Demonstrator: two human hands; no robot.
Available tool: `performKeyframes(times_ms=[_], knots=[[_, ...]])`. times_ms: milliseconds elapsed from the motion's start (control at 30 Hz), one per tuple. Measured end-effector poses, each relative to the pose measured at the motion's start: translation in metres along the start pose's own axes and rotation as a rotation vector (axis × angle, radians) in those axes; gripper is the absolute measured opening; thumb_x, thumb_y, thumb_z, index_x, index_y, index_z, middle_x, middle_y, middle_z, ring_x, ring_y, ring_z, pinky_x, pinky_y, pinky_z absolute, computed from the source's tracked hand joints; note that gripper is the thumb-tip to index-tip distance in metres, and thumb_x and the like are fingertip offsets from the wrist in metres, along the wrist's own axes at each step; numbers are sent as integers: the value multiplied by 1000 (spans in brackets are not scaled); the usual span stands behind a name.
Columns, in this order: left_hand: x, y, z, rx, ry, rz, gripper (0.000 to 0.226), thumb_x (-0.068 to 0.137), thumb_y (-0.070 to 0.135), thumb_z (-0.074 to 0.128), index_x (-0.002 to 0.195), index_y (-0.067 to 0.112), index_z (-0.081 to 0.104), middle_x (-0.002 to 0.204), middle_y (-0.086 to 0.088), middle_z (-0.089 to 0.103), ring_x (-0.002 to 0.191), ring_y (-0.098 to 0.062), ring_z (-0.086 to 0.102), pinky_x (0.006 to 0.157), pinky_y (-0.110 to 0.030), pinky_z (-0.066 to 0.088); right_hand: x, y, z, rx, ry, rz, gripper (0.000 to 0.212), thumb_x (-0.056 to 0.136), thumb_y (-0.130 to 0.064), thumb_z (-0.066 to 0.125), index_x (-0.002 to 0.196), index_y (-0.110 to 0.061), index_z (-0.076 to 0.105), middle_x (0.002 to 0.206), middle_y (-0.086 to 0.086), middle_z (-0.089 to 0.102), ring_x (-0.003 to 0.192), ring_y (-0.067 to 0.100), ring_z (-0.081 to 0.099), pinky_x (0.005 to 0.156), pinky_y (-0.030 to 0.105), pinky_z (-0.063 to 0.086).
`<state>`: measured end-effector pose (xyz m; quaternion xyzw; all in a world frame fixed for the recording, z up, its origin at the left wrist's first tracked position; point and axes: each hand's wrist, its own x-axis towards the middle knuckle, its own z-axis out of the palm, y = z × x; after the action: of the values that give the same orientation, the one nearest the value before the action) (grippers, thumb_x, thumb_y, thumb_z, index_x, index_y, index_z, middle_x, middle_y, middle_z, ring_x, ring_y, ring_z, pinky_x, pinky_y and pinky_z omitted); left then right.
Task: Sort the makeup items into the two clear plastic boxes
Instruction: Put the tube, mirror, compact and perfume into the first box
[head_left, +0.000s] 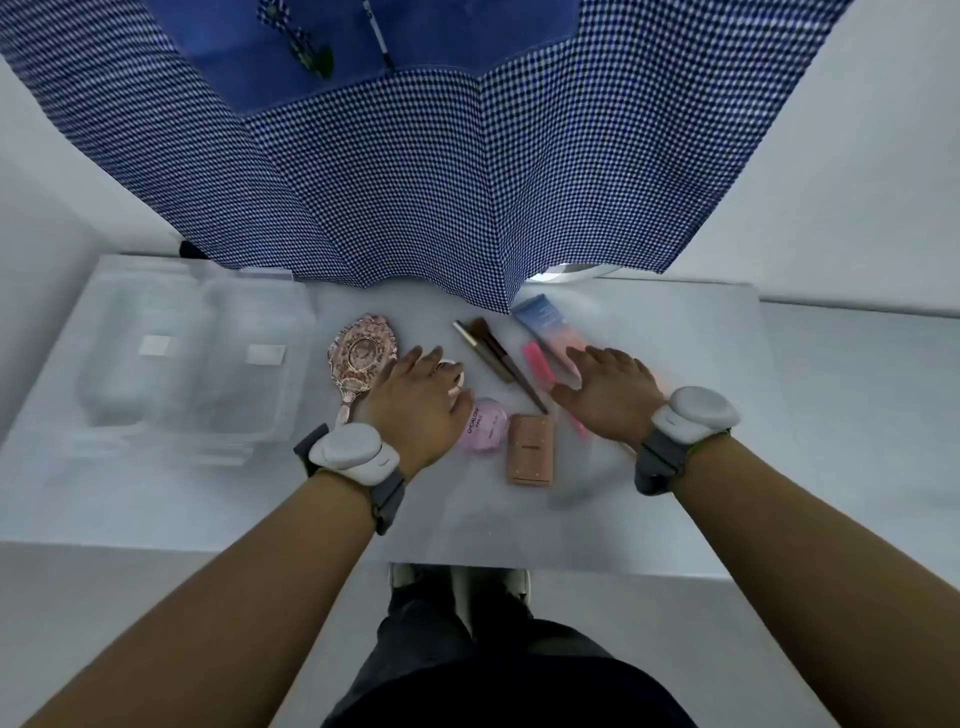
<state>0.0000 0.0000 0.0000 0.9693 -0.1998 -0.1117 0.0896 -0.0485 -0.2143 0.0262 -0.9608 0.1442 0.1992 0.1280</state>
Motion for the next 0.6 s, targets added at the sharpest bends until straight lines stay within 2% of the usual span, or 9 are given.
performKeyframes(times_ms=[167,267,433,533,600], knots=[[6,-10,0,-9,-1,23,45,92,45,42,133,31,57,153,1,43,145,-22,34,119,-40,27,16,-3,-1,7,19,114,57,93,-44,49,140,-12,43,142,12,49,131,32,44,107,39,38],[12,-13,-4,-12,16,23,47,92,43,41,135,30,55,152,2,44,144,-21,34,118,-39,27,30,-6,2,14,-31,196,52,92,-34,54,137,-9,44,135,15,52,125,35,48,102,38,41],[20,-13,-6,-10,-10,39,47,91,42,42,134,29,57,152,2,44,145,-20,34,117,-38,26,56,2,13,17,-48,230,46,91,-29,56,129,-6,46,125,17,57,116,36,55,94,38,45],[23,-15,-4,6,-24,44,46,92,42,41,132,28,59,152,2,44,145,-20,34,117,-38,27,69,10,20,61,-33,210,42,88,-29,57,122,-4,48,118,19,60,106,38,61,81,37,48],[25,-15,-4,9,-52,45,47,92,43,40,133,28,57,153,2,43,145,-20,32,118,-37,26,76,13,22,64,-13,198,38,86,-28,58,115,-4,51,113,19,61,99,38,63,71,34,45]])
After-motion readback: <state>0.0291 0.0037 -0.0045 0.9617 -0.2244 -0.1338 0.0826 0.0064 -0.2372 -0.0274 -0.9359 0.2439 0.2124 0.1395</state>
